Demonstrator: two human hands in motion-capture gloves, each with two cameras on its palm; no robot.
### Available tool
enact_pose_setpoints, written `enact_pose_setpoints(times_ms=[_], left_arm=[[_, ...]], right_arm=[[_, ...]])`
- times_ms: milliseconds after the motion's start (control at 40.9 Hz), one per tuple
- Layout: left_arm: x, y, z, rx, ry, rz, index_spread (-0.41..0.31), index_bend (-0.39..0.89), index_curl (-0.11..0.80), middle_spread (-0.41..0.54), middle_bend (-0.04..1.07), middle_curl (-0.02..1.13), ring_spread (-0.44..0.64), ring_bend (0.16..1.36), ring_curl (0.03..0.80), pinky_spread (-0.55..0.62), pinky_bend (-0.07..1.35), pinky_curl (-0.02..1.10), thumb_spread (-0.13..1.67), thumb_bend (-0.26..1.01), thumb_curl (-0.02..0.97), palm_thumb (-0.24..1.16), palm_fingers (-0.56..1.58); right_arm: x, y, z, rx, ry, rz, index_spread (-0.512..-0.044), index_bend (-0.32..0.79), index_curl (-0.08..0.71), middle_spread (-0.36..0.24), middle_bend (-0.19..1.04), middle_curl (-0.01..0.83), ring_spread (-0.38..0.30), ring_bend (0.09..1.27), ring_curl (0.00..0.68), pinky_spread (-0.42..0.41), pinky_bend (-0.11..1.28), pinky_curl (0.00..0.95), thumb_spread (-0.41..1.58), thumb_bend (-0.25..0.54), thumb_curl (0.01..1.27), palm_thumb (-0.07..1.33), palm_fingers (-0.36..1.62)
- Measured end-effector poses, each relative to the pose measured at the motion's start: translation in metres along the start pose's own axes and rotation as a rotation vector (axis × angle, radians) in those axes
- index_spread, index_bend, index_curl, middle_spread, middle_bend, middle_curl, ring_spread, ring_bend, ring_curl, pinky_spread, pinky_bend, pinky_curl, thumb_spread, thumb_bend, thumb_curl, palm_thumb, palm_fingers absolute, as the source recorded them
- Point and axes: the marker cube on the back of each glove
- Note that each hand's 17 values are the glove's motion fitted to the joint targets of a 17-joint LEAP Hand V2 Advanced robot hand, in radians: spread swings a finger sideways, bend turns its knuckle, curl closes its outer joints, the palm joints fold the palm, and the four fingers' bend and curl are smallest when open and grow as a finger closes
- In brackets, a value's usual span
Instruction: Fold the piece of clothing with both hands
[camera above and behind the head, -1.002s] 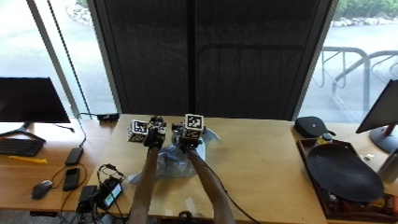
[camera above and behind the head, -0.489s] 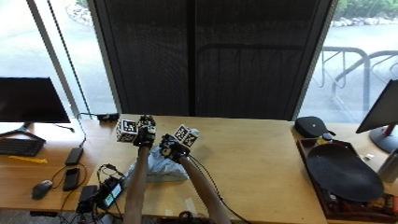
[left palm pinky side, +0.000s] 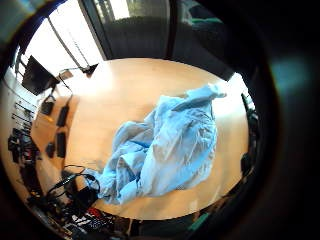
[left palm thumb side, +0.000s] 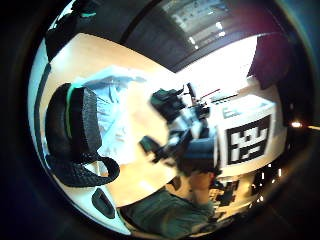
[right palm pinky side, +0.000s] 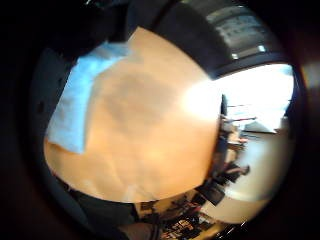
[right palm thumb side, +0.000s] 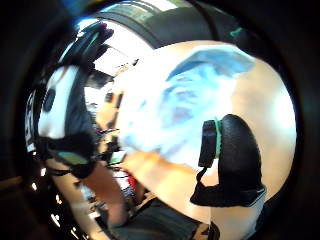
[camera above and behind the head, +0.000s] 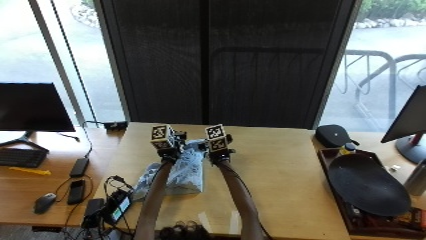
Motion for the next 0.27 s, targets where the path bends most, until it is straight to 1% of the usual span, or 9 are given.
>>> enact_pose_setpoints(times_ms=[24,49,73,147,195,220,269], left_arm=[[-0.001,-0.002,0.007,-0.003,-0.052,0.007,-0.162,0.17,0.328,-0.173,0.33,0.44,0.09,0.45,0.324,0.34,0.18,0.32,1.6,0.14,0.266,0.41,0.62],[0.001,-0.002,0.011,-0.004,-0.105,0.02,-0.16,0.18,0.335,-0.163,0.32,0.44,0.1,0.44,0.32,0.34,0.18,0.32,1.6,0.16,0.274,0.44,0.62],[0.005,-0.001,0.013,-0.005,-0.158,0.034,-0.158,0.18,0.339,-0.157,0.31,0.44,0.1,0.44,0.321,0.34,0.17,0.32,1.6,0.17,0.278,0.46,0.62],[0.02,0.007,0.015,-0.015,-0.312,0.079,-0.147,0.18,0.348,-0.13,0.29,0.44,0.12,0.43,0.32,0.35,0.18,0.32,1.59,0.19,0.286,0.5,0.61],[0.027,0.008,0.02,-0.02,-0.404,0.105,-0.138,0.17,0.352,-0.118,0.28,0.44,0.13,0.43,0.32,0.35,0.17,0.31,1.58,0.2,0.29,0.51,0.61],[0.03,0.008,0.022,-0.022,-0.441,0.114,-0.135,0.17,0.354,-0.114,0.28,0.44,0.14,0.43,0.319,0.36,0.17,0.31,1.58,0.2,0.292,0.52,0.61],[0.032,0.008,0.025,-0.026,-0.481,0.126,-0.132,0.17,0.358,-0.098,0.26,0.43,0.14,0.43,0.321,0.36,0.17,0.31,1.56,0.18,0.285,0.49,0.6]], right_arm=[[0.015,0.007,-0.006,-0.003,0.112,0.076,-0.305,0.19,0.231,-0.089,0.16,0.416,-0.061,0.27,0.347,0.105,0.51,0.323,1.29,-0.039,0.52,0.77,0.49],[0.027,0.014,-0.013,-0.007,0.202,0.126,-0.31,0.19,0.243,-0.086,0.17,0.419,-0.047,0.27,0.352,0.124,0.5,0.327,1.3,-0.04,0.51,0.75,0.48],[0.038,0.021,-0.018,-0.015,0.279,0.165,-0.314,0.21,0.253,-0.08,0.17,0.414,-0.027,0.23,0.34,0.147,0.48,0.321,1.3,-0.039,0.51,0.74,0.44],[0.072,0.036,-0.029,-0.051,0.477,0.279,-0.329,0.19,0.268,-0.068,0.15,0.397,0.022,0.19,0.326,0.19,0.47,0.315,1.32,-0.039,0.49,0.69,0.36],[0.092,0.036,-0.031,-0.036,0.556,0.332,-0.337,0.18,0.273,-0.064,0.15,0.388,0.045,0.18,0.316,0.216,0.47,0.31,1.32,-0.038,0.48,0.65,0.34],[0.101,0.032,-0.029,-0.019,0.569,0.343,-0.339,0.18,0.274,-0.057,0.13,0.378,0.059,0.18,0.31,0.225,0.48,0.312,1.33,-0.037,0.47,0.64,0.32],[0.111,0.023,-0.022,0.007,0.565,0.346,-0.343,0.17,0.28,-0.049,0.13,0.366,0.082,0.17,0.305,0.242,0.51,0.318,1.33,-0.036,0.46,0.61,0.28]])
